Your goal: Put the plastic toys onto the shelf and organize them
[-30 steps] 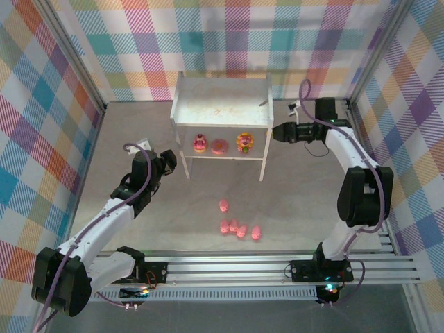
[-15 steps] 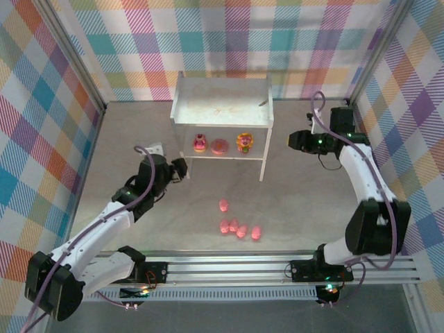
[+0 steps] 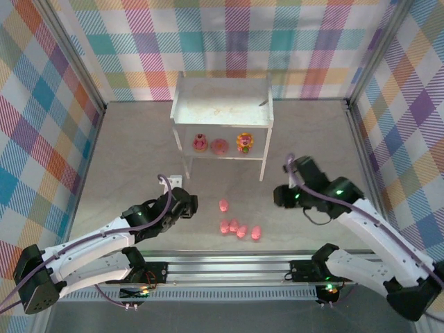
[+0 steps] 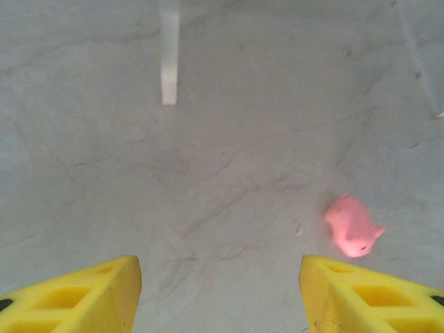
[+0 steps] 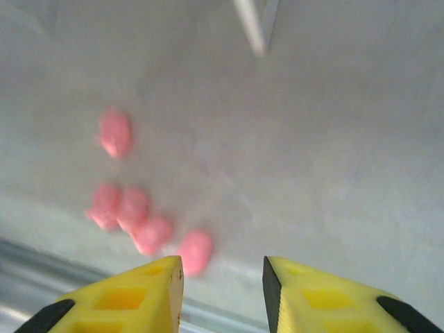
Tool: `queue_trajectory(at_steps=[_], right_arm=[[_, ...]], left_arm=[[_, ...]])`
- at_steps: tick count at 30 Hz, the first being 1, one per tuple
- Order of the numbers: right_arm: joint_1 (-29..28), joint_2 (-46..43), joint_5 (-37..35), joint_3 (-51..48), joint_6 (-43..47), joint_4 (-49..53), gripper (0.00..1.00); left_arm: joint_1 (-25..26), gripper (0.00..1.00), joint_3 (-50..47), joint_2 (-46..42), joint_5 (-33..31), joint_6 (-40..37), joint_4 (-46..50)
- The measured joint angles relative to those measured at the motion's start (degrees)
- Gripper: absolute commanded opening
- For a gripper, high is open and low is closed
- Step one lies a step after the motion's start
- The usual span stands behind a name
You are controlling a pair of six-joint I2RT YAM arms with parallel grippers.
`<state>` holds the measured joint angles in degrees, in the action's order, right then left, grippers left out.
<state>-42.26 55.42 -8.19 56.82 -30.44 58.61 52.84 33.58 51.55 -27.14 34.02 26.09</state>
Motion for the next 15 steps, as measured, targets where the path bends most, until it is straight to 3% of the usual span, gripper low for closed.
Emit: queue_trajectory(at_steps=[6,15], right_arm=[[-17.2,7.26,-5.88,-5.62,-14.93,-0.9,0.43],[-21.94,18.62,-5.31,-6.82,-24.92,-9.55,0.44]], left_arm=[[0.39,0.65,-1.22,-5.86,-2.84,1.16,1.9],[0.39,0.67,-1.49,-10.4,-4.33,1.11,2.45]])
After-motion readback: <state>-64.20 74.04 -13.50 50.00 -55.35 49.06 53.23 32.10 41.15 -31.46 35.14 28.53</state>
